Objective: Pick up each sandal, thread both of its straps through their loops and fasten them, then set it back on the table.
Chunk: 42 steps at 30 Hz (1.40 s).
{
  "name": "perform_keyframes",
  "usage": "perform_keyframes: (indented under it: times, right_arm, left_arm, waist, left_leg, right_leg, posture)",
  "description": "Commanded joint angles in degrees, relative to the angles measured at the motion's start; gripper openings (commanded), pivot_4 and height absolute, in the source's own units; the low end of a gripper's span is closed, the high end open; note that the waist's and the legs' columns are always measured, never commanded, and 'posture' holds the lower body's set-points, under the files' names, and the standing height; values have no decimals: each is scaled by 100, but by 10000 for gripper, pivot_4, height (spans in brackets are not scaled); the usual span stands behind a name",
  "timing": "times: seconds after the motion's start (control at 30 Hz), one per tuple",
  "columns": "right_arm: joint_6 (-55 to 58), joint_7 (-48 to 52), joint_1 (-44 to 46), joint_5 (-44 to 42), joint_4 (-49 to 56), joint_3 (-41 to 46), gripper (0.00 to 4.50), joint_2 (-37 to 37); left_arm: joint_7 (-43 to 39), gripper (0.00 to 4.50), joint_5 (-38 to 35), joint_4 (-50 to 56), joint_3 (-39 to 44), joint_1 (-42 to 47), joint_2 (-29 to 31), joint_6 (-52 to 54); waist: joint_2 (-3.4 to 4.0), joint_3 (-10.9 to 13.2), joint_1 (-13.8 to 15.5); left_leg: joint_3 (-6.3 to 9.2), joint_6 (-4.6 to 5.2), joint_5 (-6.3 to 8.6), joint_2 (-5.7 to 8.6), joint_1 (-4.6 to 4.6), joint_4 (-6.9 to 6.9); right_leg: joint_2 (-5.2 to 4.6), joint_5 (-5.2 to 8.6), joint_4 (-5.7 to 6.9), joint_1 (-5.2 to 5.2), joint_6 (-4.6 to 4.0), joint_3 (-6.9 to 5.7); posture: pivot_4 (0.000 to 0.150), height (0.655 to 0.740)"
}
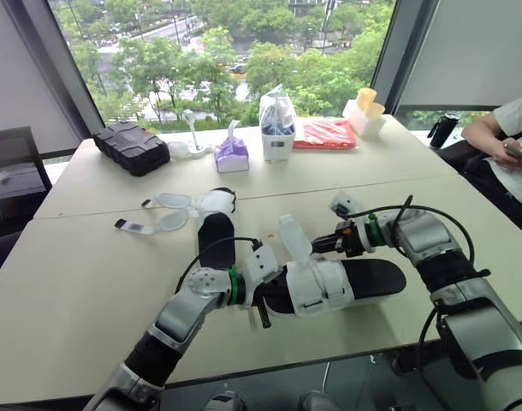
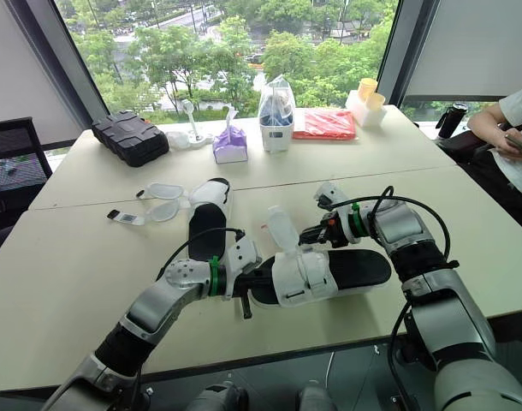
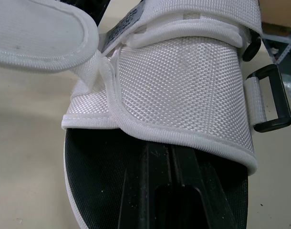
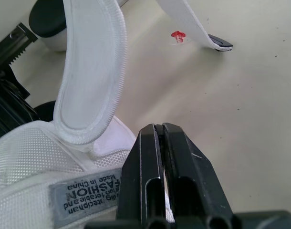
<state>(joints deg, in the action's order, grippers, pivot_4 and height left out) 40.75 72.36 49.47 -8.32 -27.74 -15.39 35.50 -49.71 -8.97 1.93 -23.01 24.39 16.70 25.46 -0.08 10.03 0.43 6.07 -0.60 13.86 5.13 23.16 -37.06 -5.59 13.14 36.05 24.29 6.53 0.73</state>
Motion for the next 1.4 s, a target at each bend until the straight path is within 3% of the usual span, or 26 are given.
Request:
perform_keyframes:
  times: [0.03, 0.1, 0.47, 0.6, 1.03, 1.4]
  right_arm:
    - [-23, -14, -225, 79, 241, -121, 12672, 7]
    - [-201, -162, -271, 139, 310, -54, 22983, -18]
    - [-779, -1077, 78, 257, -132, 408, 22983, -265]
    - [-615, -1286, 669, 233, -79, 701, 22983, -62]
    - [1642, -305, 1243, -601, 32, 639, 22983, 45]
    - [1835, -38, 1407, -681, -497, 291, 22983, -344]
  left_arm:
    - [-11, 0, 144, -216, -209, -159, 53, 135]
    - [-7, 0, 143, -225, -205, -156, 49, 131]
    - [14, 0, 131, -214, -201, -165, 34, 138]
    - [1, 0, 118, -234, -186, -170, 42, 136]
    - [-25, 0, 157, -314, -214, -125, 25, 50]
    - [33, 0, 145, -308, -166, -144, 23, 43]
  waist:
    - [1, -1, 8]
    - [1, -2, 10]
    - [0, -3, 12]
    - [2, -1, 6]
    - [1, -2, 14]
    - [1, -2, 7]
  left_leg:
    - [0, 0, 0, 0, 0, 0]
    - [0, 0, 0, 0, 0, 0]
    - [-1, -1, -2, 1, -1, -5]
    - [-2, -2, -2, 1, 0, -5]
    - [0, -2, -2, 0, 0, -3]
    - [0, -2, -2, 1, 1, -4]
  right_leg:
    - [0, 0, 0, 0, 0, 0]
    - [0, 0, 0, 0, 0, 0]
    - [0, 0, 2, -2, 0, 1]
    - [0, 0, 2, 0, -1, 2]
    - [0, 0, 1, 0, -1, 2]
    - [-1, 0, 1, 0, -1, 2]
  posture:
    - [1500, 7400]
    - [1500, 7400]
    - [1500, 7400]
    - [1500, 7400]
    - [1500, 7400]
    - [1500, 7400]
